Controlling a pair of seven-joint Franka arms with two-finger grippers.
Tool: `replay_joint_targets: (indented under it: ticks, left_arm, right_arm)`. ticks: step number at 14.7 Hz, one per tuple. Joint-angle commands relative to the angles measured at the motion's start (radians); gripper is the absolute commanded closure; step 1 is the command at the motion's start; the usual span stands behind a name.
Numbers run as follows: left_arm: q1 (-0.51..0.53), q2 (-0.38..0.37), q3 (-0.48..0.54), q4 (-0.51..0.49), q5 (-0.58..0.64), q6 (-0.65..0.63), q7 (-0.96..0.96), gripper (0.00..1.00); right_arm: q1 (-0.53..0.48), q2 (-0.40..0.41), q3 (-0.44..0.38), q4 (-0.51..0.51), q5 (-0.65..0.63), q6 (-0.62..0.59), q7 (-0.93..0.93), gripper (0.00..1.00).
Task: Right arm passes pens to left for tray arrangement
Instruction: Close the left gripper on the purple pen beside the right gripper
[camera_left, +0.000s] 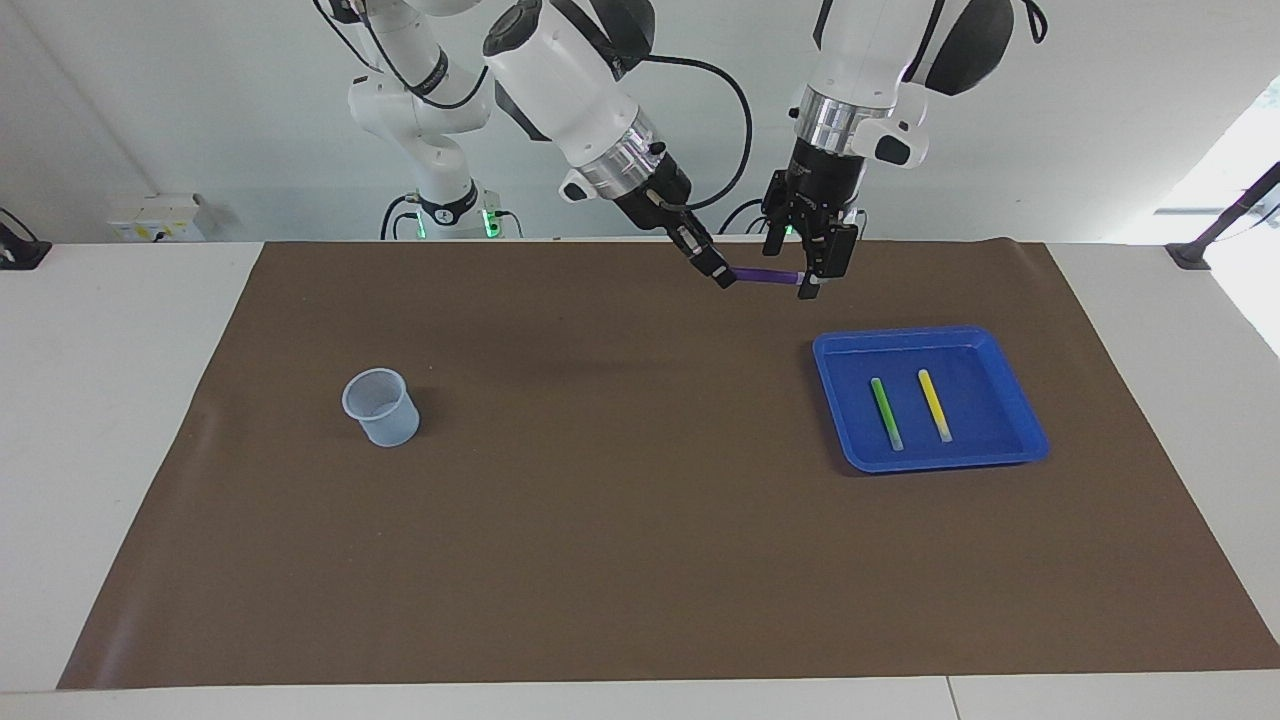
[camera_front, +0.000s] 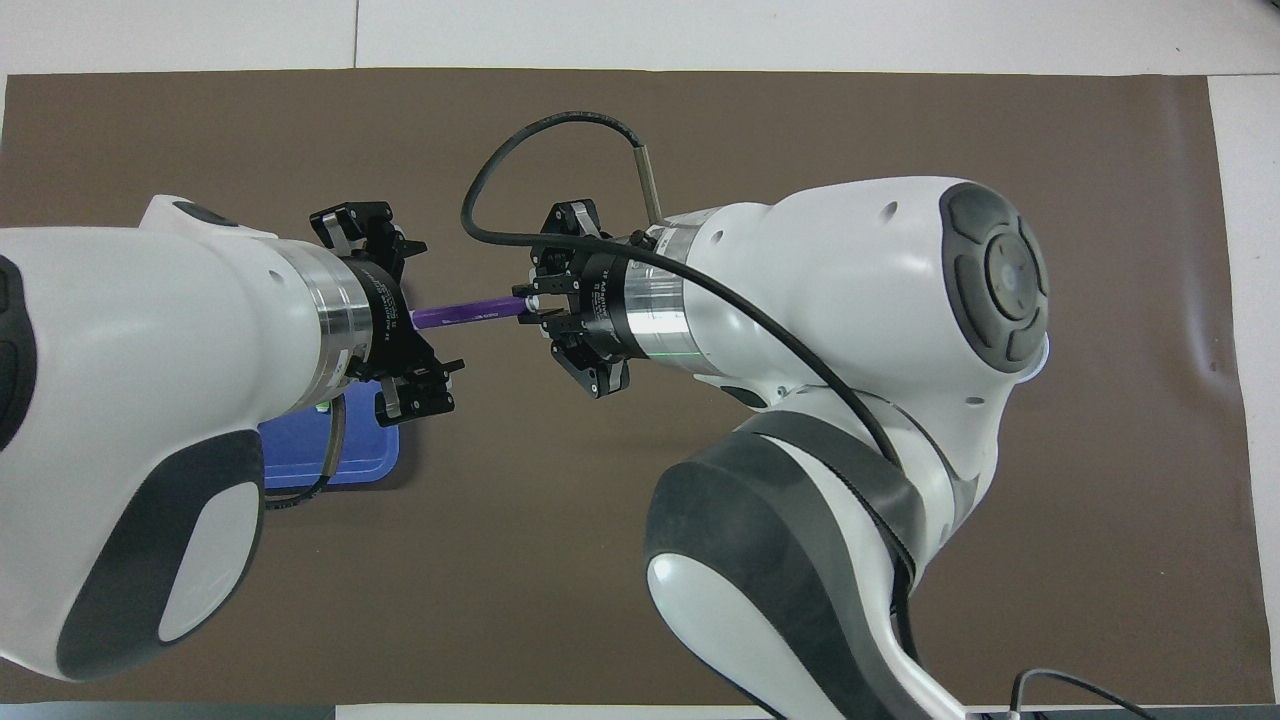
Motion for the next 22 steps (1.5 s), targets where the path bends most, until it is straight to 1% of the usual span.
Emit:
replay_joint_targets:
  ticks: [1,2,3,7,8,11,15,17,18,19,20,21,22]
  left_arm:
    - [-0.008,-0.017,0.004,-0.036,0.022,0.051,-0.036,0.00]
    - [-0.008,-0.015,0.004,-0.034,0.022,0.053,-0.036,0.01]
    - [-0.008,-0.015,0.004,-0.034,0.022,0.056,-0.035,0.06]
    - [-0.010,-0.015,0.004,-0.033,0.022,0.053,-0.027,0.38]
    - [-0.011,-0.014,0.006,-0.030,0.022,0.050,-0.027,0.42]
    - [-0.011,-0.014,0.006,-0.020,0.024,0.037,-0.025,0.46]
    - [-0.011,-0.012,0.006,-0.005,0.025,0.013,-0.027,0.53]
    - [-0.011,-0.012,0.006,-0.005,0.025,0.011,-0.027,0.60]
    - [-0.011,-0.012,0.006,-0.005,0.025,0.011,-0.027,0.66]
    - [-0.011,-0.012,0.006,-0.005,0.025,0.011,-0.027,0.78]
    - [-0.011,-0.012,0.006,-0.005,0.027,0.011,-0.029,0.92]
    - [-0.011,-0.012,0.007,-0.007,0.029,0.011,-0.030,1.00]
    - [-0.011,-0.012,0.007,-0.007,0.030,0.011,-0.030,1.00]
  right_arm:
    - [-0.007,0.000,0.008,-0.002,0.016,-0.005,0.009,1.00]
    - [-0.007,0.000,0.008,-0.002,0.016,-0.005,0.009,1.00]
    - [-0.007,0.000,0.008,-0.002,0.016,-0.005,0.009,1.00]
    - [-0.007,0.000,0.008,-0.002,0.016,0.000,0.008,1.00]
    - [-0.007,0.000,0.008,-0.002,0.016,-0.002,0.008,1.00]
    - [-0.007,0.000,0.008,-0.002,0.016,-0.004,0.005,1.00]
    - [-0.007,0.000,0.008,-0.002,0.016,-0.002,0.003,1.00]
    - [-0.007,0.000,0.008,-0.002,0.016,0.000,0.002,1.00]
    - [-0.008,0.001,0.008,-0.002,0.016,0.000,0.000,1.00]
    - [-0.008,0.001,0.008,-0.002,0.016,0.001,0.000,1.00]
    - [-0.008,0.001,0.008,-0.002,0.016,0.001,0.000,1.00]
    - [-0.008,0.001,0.008,-0.002,0.016,0.003,0.000,1.00]
    - [-0.008,0.001,0.008,-0.002,0.015,0.003,0.000,1.00]
